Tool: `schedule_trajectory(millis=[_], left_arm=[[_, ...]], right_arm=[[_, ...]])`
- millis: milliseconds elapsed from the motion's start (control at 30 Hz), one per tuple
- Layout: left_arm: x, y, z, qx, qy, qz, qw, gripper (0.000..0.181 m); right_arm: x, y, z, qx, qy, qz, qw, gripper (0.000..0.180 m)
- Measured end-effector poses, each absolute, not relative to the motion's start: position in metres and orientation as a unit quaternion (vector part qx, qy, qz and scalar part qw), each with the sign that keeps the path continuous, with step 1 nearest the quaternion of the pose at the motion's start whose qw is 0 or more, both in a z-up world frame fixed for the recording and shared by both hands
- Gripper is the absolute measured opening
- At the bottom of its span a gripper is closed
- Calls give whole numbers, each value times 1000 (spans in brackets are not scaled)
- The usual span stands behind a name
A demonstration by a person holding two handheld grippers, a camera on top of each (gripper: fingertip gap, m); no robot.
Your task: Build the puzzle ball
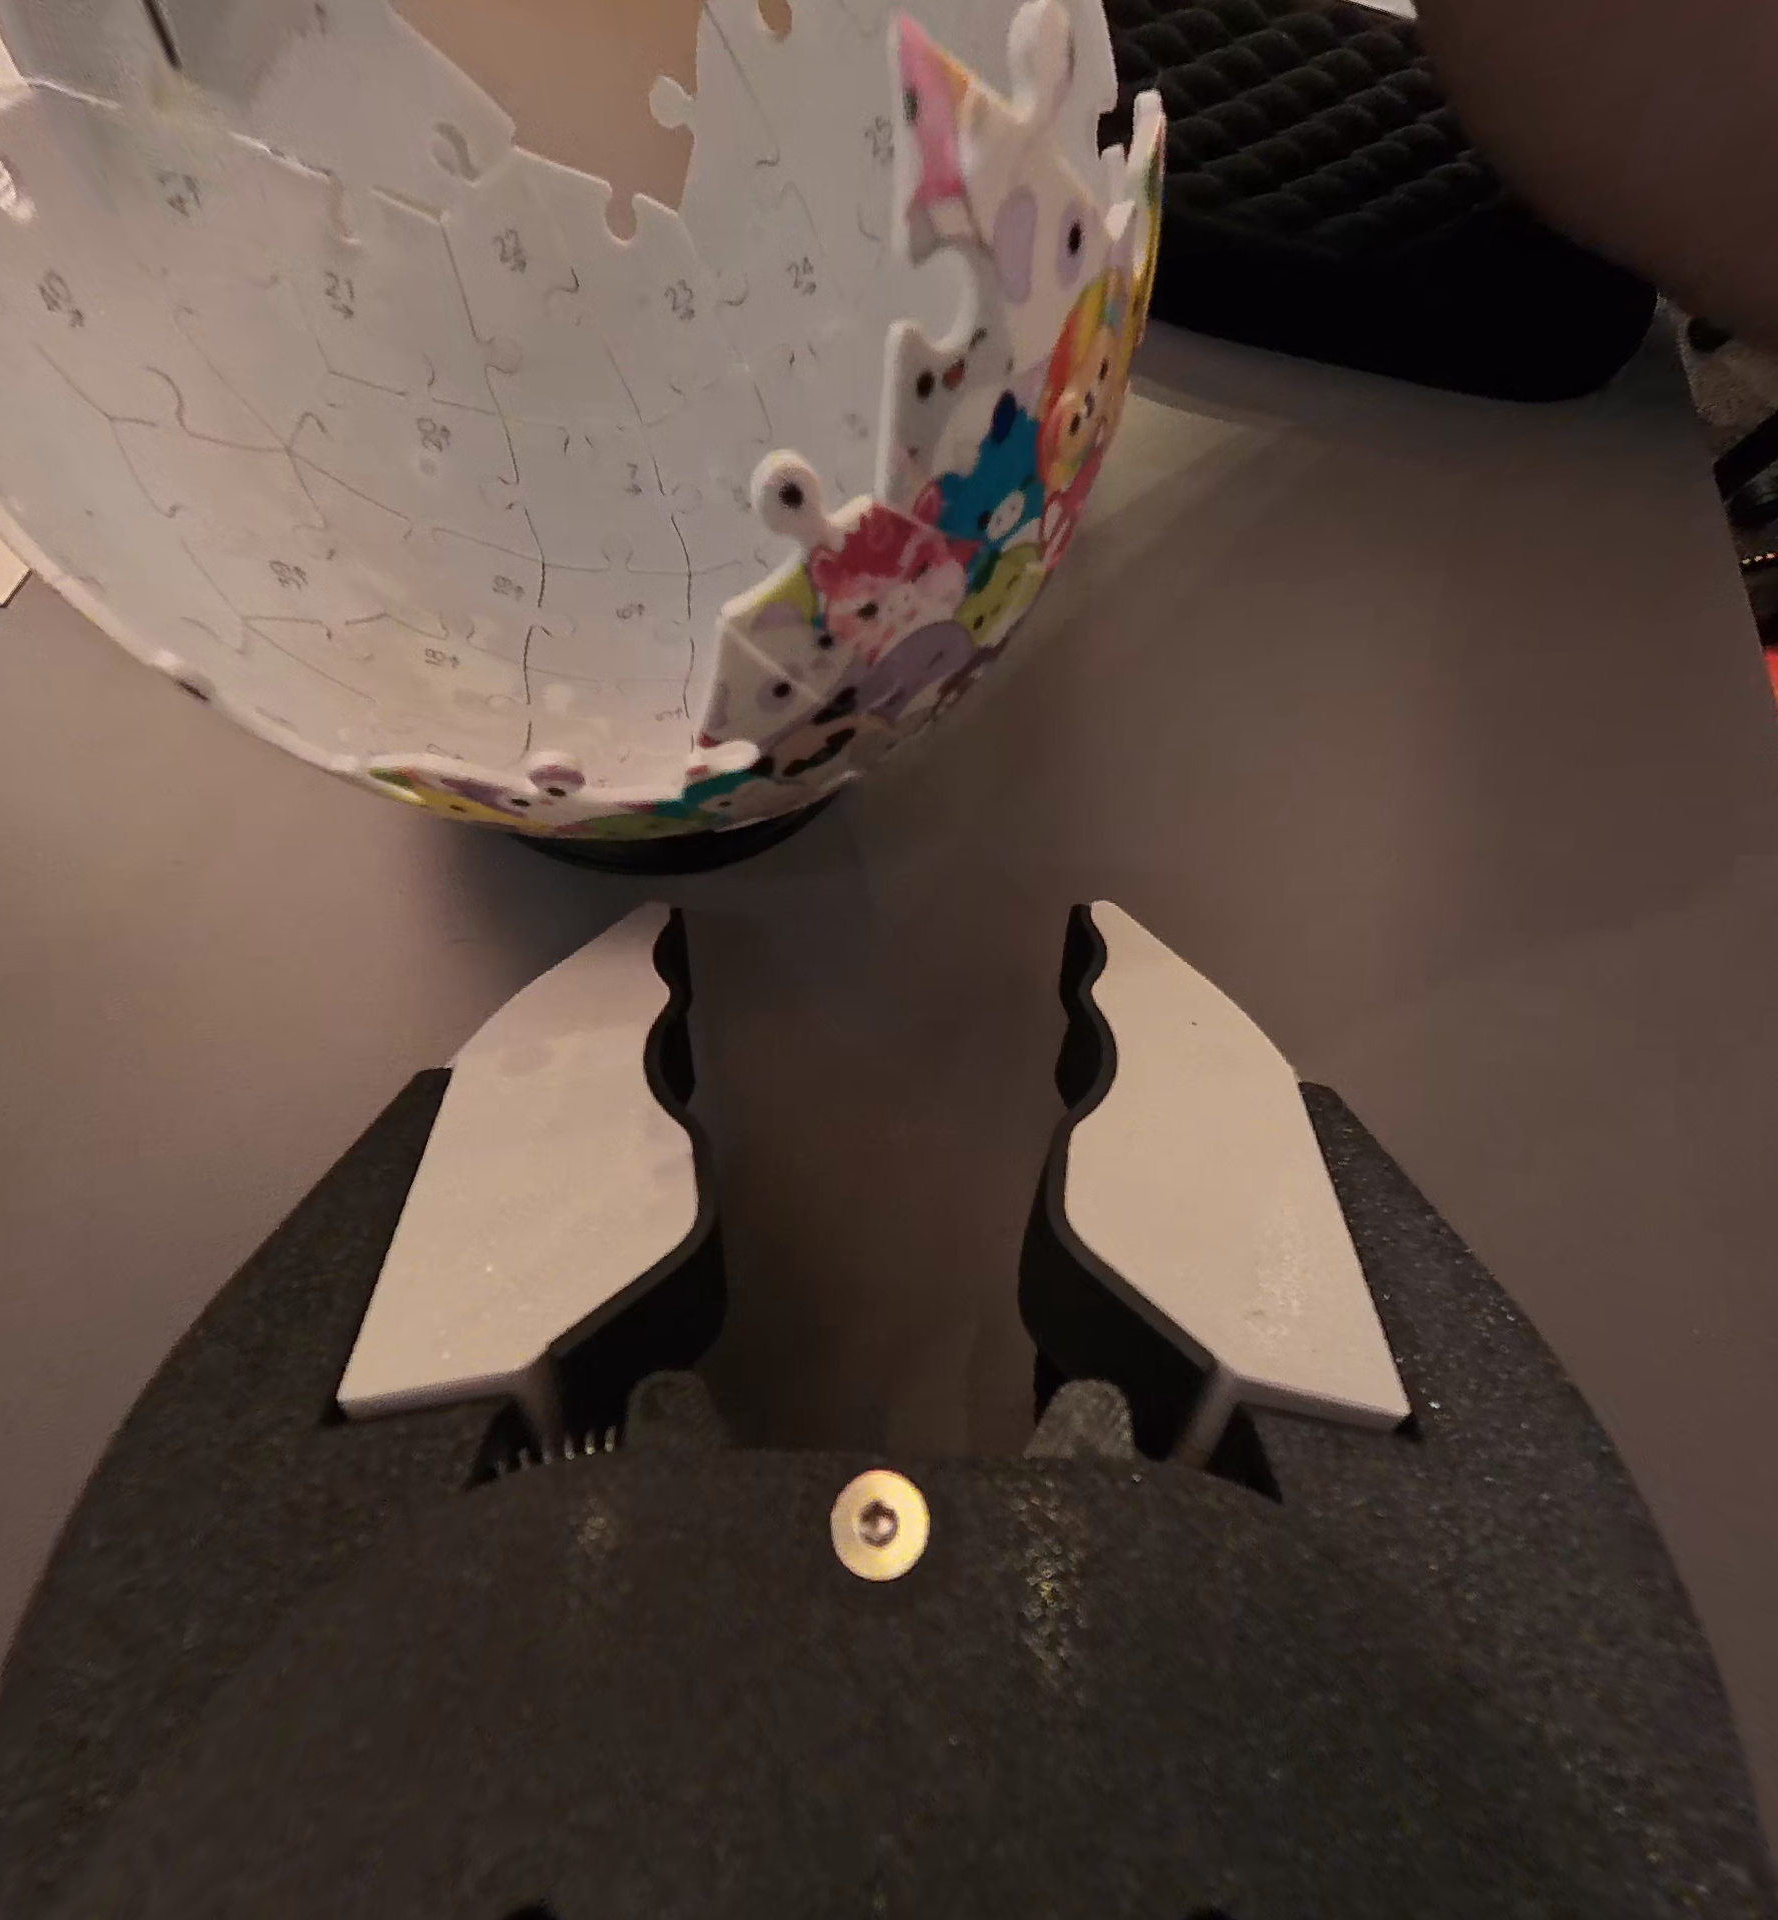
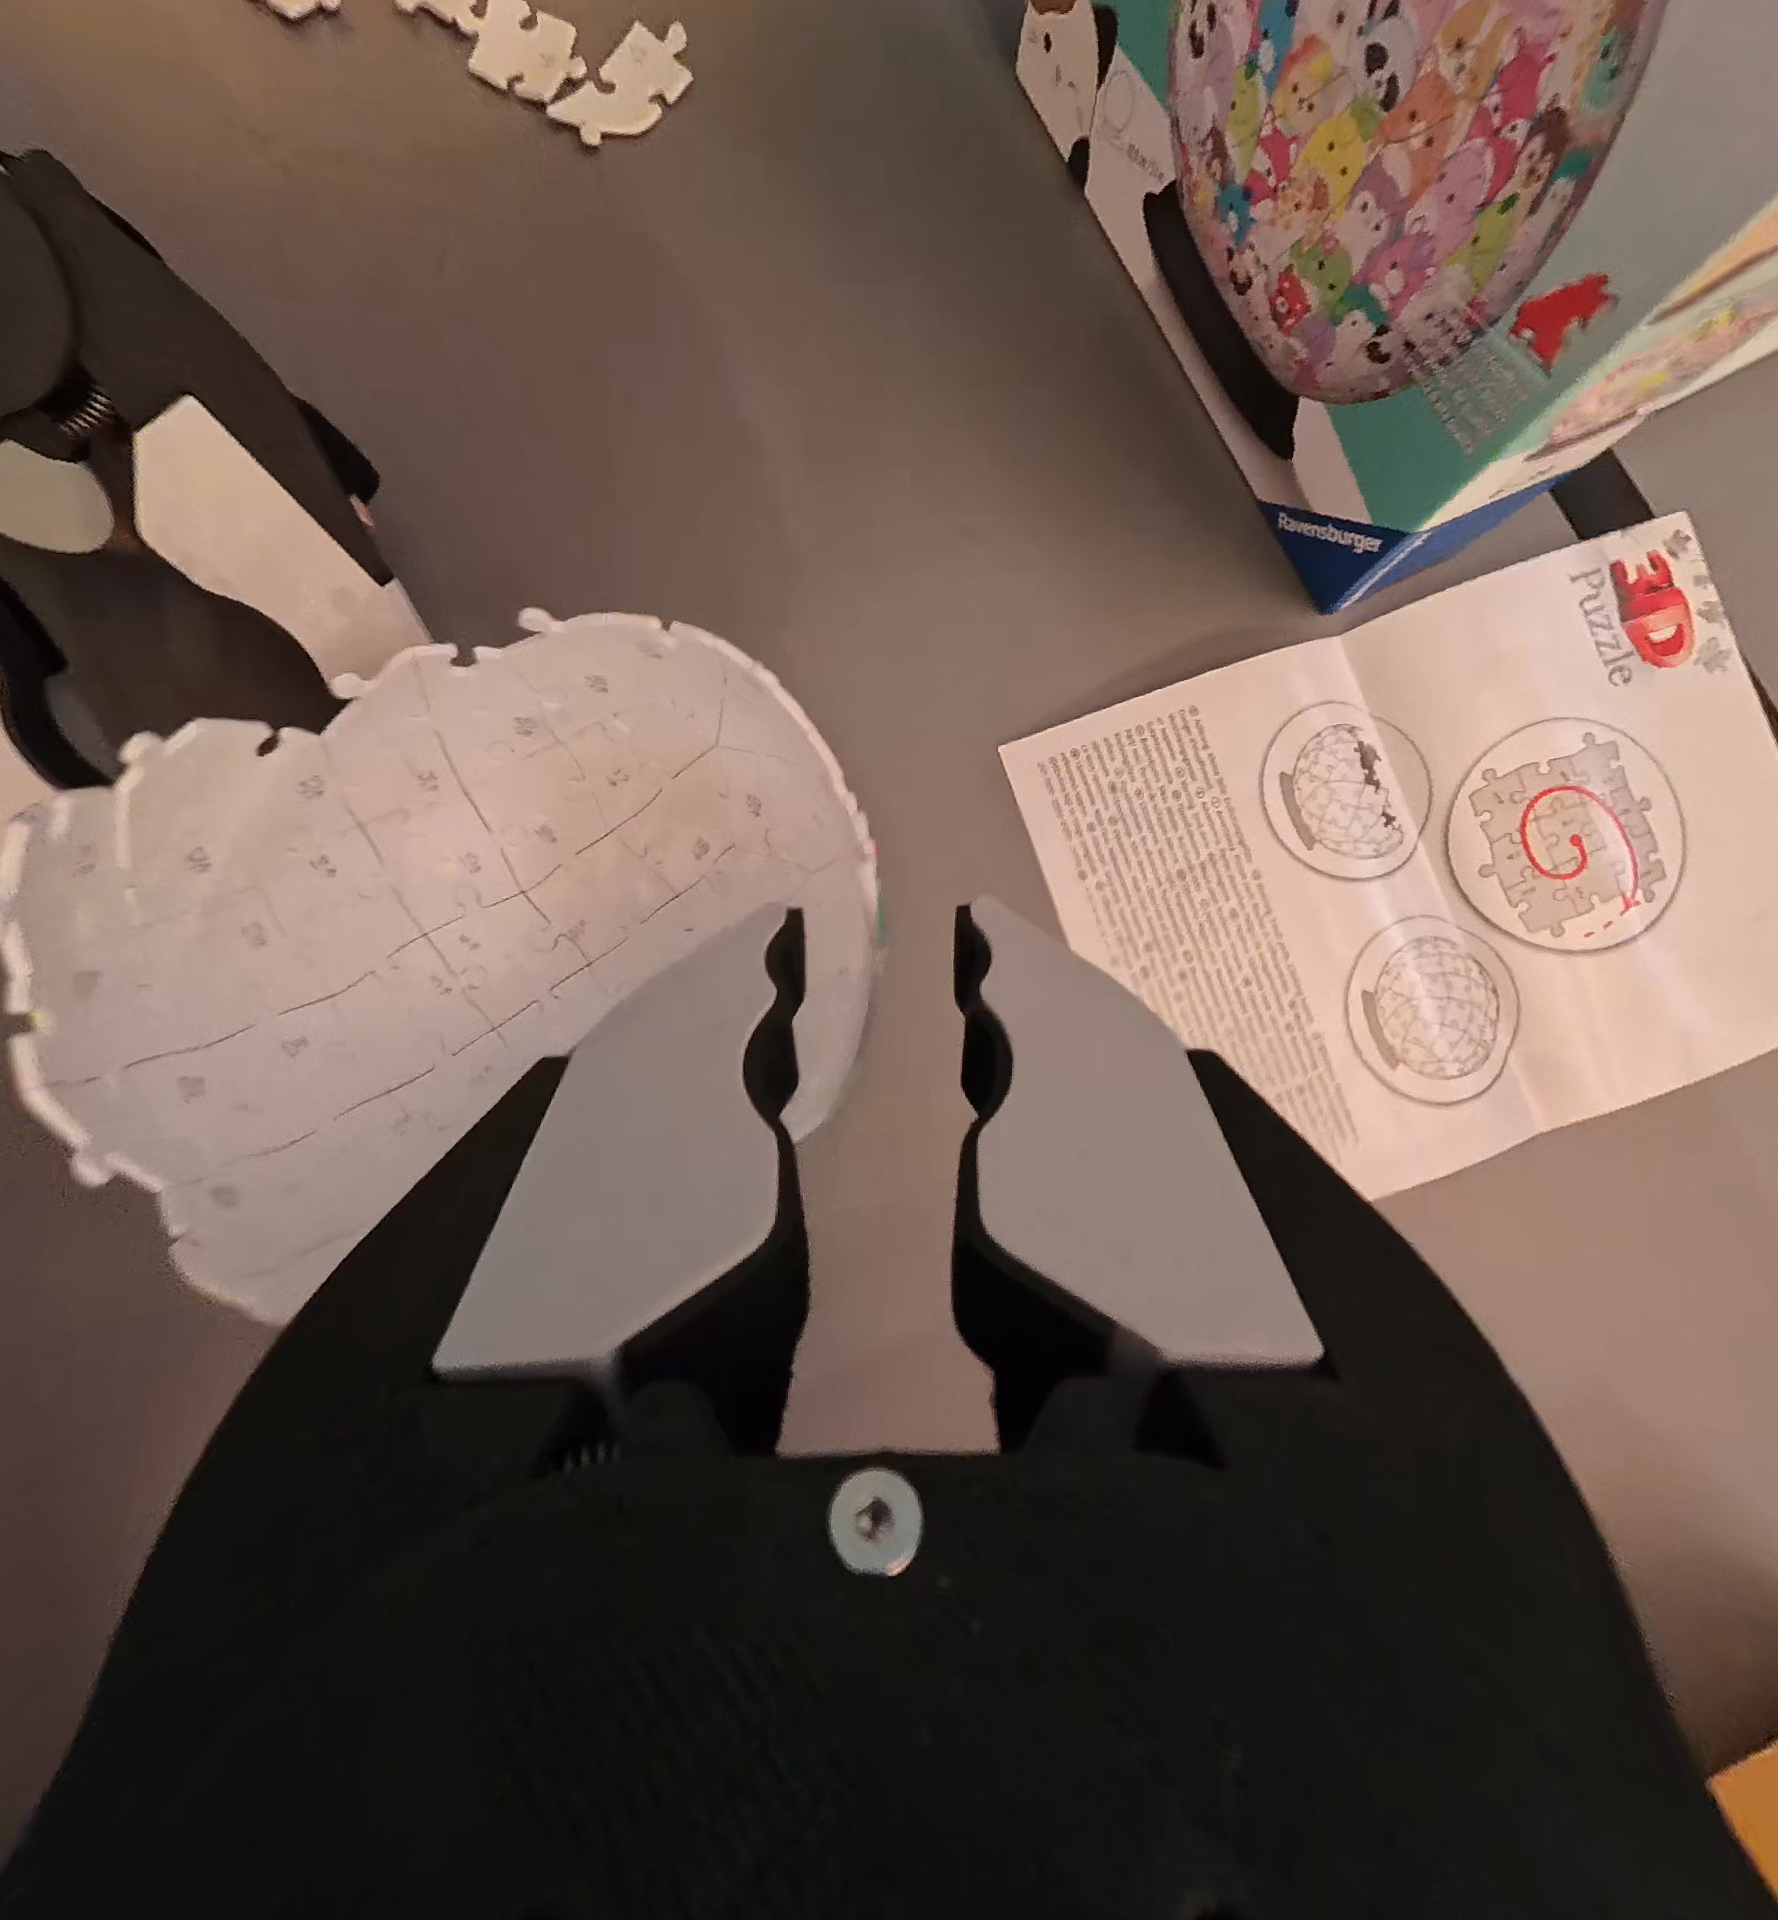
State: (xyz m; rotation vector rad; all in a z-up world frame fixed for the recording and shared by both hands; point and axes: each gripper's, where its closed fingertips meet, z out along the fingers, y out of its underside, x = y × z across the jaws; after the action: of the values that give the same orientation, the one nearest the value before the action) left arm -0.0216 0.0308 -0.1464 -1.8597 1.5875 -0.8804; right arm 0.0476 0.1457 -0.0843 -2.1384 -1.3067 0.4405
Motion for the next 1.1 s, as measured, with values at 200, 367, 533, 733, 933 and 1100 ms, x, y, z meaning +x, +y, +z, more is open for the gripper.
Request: schedule_trajectory(millis=[200, 367, 533, 733, 933, 1100], left_arm=[[-21, 30, -148, -689, 592, -321, 267, 69], [-22, 30, -148, -688, 592, -321, 270, 67], [-22, 29, -148, -687, 595, -318, 269, 67], [-22, 28, -149, -685, 599, -315, 269, 67], [-22, 28, -150, -684, 603, -309, 270, 67], [-22, 28, -151, -684, 604, -308, 270, 66]], right_arm=[[62, 134, -91, -835, -449, 192, 254, 32], [62, 133, -108, -848, -447, 175, 223, 24], [59, 132, -115, -850, -449, 176, 211, 11], [58, 133, -116, -853, -441, 183, 209, 8], [58, 132, -115, -856, -434, 190, 210, 8], [58, 134, -114, -856, -429, 193, 215, 7]])
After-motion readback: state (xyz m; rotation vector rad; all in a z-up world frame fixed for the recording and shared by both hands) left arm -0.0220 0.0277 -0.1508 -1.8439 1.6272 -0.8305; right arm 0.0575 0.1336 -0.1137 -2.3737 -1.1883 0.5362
